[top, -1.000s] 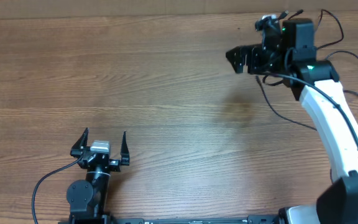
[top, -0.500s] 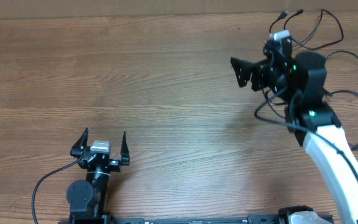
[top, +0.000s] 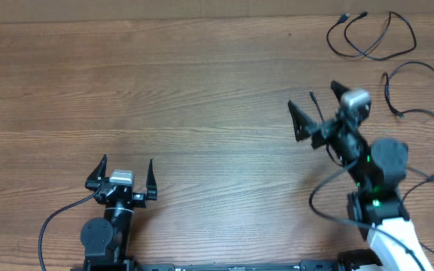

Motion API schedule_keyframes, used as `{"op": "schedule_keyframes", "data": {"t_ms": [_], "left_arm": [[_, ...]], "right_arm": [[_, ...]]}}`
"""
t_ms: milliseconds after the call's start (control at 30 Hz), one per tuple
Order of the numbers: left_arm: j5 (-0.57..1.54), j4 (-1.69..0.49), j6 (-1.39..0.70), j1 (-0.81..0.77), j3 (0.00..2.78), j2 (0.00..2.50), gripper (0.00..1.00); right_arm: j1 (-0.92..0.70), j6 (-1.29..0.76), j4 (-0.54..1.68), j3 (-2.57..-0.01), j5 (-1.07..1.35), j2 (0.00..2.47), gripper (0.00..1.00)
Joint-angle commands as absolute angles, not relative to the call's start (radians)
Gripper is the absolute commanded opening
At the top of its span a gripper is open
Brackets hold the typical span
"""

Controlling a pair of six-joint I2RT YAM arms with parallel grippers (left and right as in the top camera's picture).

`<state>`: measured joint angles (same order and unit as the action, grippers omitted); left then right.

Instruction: Untangle cables

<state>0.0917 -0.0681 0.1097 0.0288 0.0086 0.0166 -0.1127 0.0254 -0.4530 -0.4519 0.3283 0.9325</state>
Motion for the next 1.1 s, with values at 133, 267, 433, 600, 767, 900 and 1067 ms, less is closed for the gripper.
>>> {"op": "schedule_keyframes", "data": {"t_ms": [133, 267, 433, 600, 767, 900, 1067], "left_arm": [[0.078, -0.073, 0.097, 0.033, 0.005, 0.004, 1.00], [0.078, -0.073, 0.097, 0.033, 0.005, 0.004, 1.00], [0.078, -0.073, 0.097, 0.033, 0.005, 0.004, 1.00], [0.078, -0.073, 0.097, 0.033, 0.005, 0.004, 1.00], [0.078, -0.073, 0.097, 0.033, 0.005, 0.004, 1.00], [0.078, -0.073, 0.097, 0.033, 0.005, 0.004, 1.00], [0.078, -0.073, 0.097, 0.033, 0.005, 0.004, 1.00]], "right_arm": [[-0.111, 0.028, -0.549, -0.218, 0.274, 0.678, 1.00], [-0.111, 0.028, -0.549, -0.146, 0.250, 0.577, 1.00], [-0.111, 0.029, -0.549, -0.093, 0.242, 0.524, 1.00], [-0.111, 0.029, -0.552, -0.019, 0.224, 0.450, 1.00], [-0.109, 0.031, -0.414, -0.008, 0.197, 0.337, 1.00], [-0.109, 0.031, -0.282, -0.008, 0.145, 0.249, 1.00], [-0.109, 0.031, -0.108, -0.008, 0.073, 0.136, 1.00]]}}
